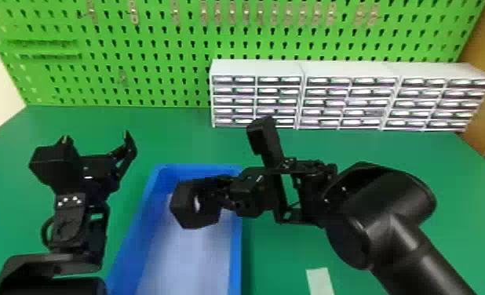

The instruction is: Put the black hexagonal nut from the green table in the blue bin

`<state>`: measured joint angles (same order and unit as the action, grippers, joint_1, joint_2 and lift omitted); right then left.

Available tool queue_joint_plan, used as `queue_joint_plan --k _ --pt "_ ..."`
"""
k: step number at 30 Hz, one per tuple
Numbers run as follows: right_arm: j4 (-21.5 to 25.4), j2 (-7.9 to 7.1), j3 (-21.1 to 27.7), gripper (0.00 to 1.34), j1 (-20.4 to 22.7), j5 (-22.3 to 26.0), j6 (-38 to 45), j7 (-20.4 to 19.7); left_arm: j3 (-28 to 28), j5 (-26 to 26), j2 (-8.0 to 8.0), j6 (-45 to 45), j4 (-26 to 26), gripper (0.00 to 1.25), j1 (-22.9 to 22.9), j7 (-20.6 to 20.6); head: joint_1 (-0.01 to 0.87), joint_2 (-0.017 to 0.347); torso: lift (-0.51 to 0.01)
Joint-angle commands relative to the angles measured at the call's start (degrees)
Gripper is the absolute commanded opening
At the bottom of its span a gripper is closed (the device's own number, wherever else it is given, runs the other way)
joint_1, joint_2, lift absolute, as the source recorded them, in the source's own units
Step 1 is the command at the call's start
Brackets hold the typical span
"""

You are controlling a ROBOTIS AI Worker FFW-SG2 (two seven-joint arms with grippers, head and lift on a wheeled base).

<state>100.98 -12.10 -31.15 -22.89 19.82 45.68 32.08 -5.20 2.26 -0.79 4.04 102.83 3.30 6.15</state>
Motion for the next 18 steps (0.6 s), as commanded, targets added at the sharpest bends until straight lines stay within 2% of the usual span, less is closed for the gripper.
queue_joint_plan --k 1,3,5,18 --pt "0.0 -0.02 -0.1 0.98 0.0 0.0 -0.1 0.0 0.1 0.0 0.00 0.0 0.0 1.11 0.0 0.0 0.657 0.057 -0.095" --pt "0.0 -0.02 0.0 1.16 0.0 0.0 -0.1 0.1 0.1 0.0 0.00 0.0 0.0 1.11 0.0 0.0 0.657 0.057 -0.095" --pt "0.0 -0.11 0.1 1.24 0.0 0.0 -0.1 0.1 0.0 0.0 0.00 0.0 0.0 1.11 0.0 0.0 0.657 0.057 -0.095" --pt "0.0 -0.29 1.2 1.23 0.4 0.0 -0.1 0.1 0.1 0.1 -0.09 0.0 -0.1 1.11 -0.1 0.0 0.657 0.057 -0.095"
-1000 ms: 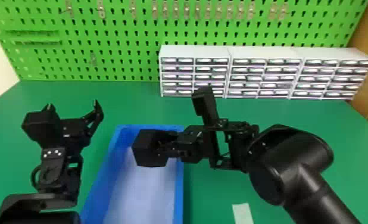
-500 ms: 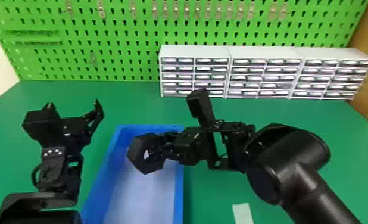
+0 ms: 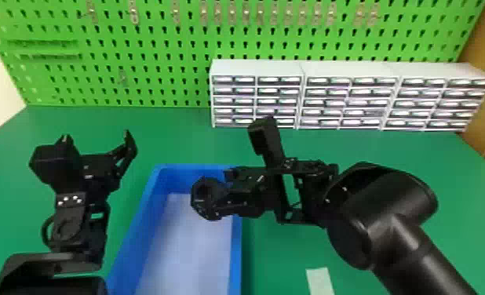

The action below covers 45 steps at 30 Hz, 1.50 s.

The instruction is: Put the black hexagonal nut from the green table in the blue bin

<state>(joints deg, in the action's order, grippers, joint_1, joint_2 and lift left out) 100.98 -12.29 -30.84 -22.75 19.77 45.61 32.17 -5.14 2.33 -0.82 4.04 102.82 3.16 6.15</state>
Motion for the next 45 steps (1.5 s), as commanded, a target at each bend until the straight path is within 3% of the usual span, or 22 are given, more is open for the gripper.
queue_joint_plan --k 1,7,17,23,28,45 --pt "0.0 -0.10 1.2 1.23 0.4 -0.1 0.0 0.0 0.1 0.0 0.02 0.0 -0.1 1.11 0.0 0.0 0.657 0.057 -0.095" --pt "0.0 0.34 6.6 1.23 2.1 -0.4 -0.4 0.3 0.2 0.0 0.02 0.0 -0.1 1.11 -0.2 0.0 0.657 0.057 -0.095" --pt "0.0 2.71 17.5 1.23 3.9 -5.3 -4.2 1.6 0.5 0.0 0.02 0.0 -0.6 1.11 -0.3 0.1 0.657 0.057 -0.095" --pt "0.0 3.33 22.0 1.22 4.4 -7.6 -7.6 1.5 1.0 0.1 0.02 0.0 -1.1 1.11 -0.6 0.1 0.657 0.057 -0.095" --pt "0.0 3.42 23.5 1.22 4.1 -9.4 -9.3 1.0 1.4 0.0 0.02 0.0 -1.6 1.11 -0.8 0.1 0.657 0.057 -0.095" --pt "-0.1 5.00 26.5 1.22 5.1 -12.1 -17.0 -8.7 1.7 -0.1 0.02 0.0 -1.9 1.11 -0.7 0.1 0.657 0.057 -0.095"
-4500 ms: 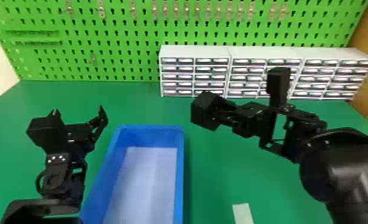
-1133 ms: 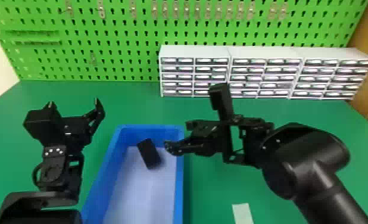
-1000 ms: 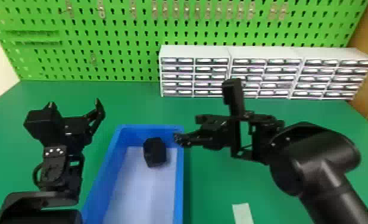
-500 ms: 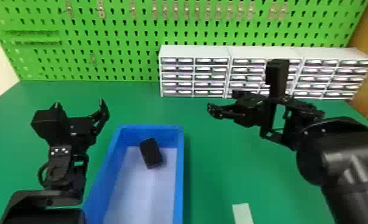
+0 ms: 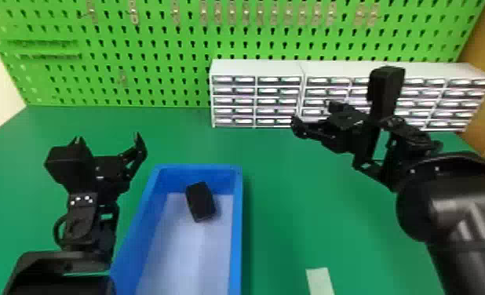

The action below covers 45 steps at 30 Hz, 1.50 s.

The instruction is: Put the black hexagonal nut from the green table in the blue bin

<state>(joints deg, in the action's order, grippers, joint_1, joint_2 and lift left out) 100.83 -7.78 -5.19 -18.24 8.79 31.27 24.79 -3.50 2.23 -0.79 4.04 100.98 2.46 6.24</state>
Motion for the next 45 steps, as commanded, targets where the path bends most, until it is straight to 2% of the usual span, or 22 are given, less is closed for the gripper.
queue_joint_plan --k 1,10,19,25,35,45 --pt "0.2 0.66 1.2 1.22 0.7 -1.3 -3.1 -1.8 0.1 0.0 0.00 0.0 -0.1 1.11 0.0 0.0 0.657 0.057 -0.095" --pt "0.9 1.71 3.3 1.22 2.0 -4.7 -6.7 -6.7 0.5 -0.8 0.00 0.0 -0.5 1.11 0.1 0.0 0.657 0.057 -0.095" --pt "0.9 2.07 4.8 1.22 3.1 -5.2 -9.6 -9.8 1.4 -1.4 0.00 0.0 -0.8 1.11 -0.4 0.1 0.657 0.057 -0.095" --pt "0.9 2.33 5.1 1.22 5.1 -3.8 -12.8 -13.5 2.4 -2.1 0.00 0.0 -1.2 1.11 -0.6 1.1 0.657 0.057 -0.095" --pt "0.8 2.15 4.7 1.23 8.6 -1.7 -14.1 -15.6 2.3 -2.5 0.00 0.0 -1.3 1.11 -0.4 1.2 0.657 0.057 -0.095" --pt "2.0 2.24 5.8 1.22 12.2 -1.2 -13.3 -15.8 2.5 -2.5 0.00 0.1 -0.8 1.11 -0.1 1.2 0.657 0.057 -0.095"
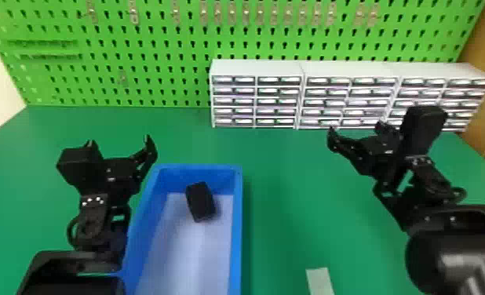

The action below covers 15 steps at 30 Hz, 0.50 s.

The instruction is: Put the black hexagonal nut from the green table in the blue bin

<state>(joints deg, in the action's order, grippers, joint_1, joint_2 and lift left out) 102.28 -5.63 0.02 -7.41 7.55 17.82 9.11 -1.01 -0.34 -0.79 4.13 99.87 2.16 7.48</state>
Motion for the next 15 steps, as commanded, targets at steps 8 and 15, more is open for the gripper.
queue_joint_plan --k 8,15 --pt "0.9 0.80 2.7 1.23 3.3 -0.3 -1.1 -1.6 -0.5 -0.4 0.00 0.0 0.3 1.11 0.4 0.0 0.657 0.057 -0.095" --pt "0.6 1.41 3.0 1.23 3.8 0.1 -3.0 -5.5 0.0 -0.3 0.00 0.1 0.3 1.11 0.5 0.3 0.657 0.057 -0.095"
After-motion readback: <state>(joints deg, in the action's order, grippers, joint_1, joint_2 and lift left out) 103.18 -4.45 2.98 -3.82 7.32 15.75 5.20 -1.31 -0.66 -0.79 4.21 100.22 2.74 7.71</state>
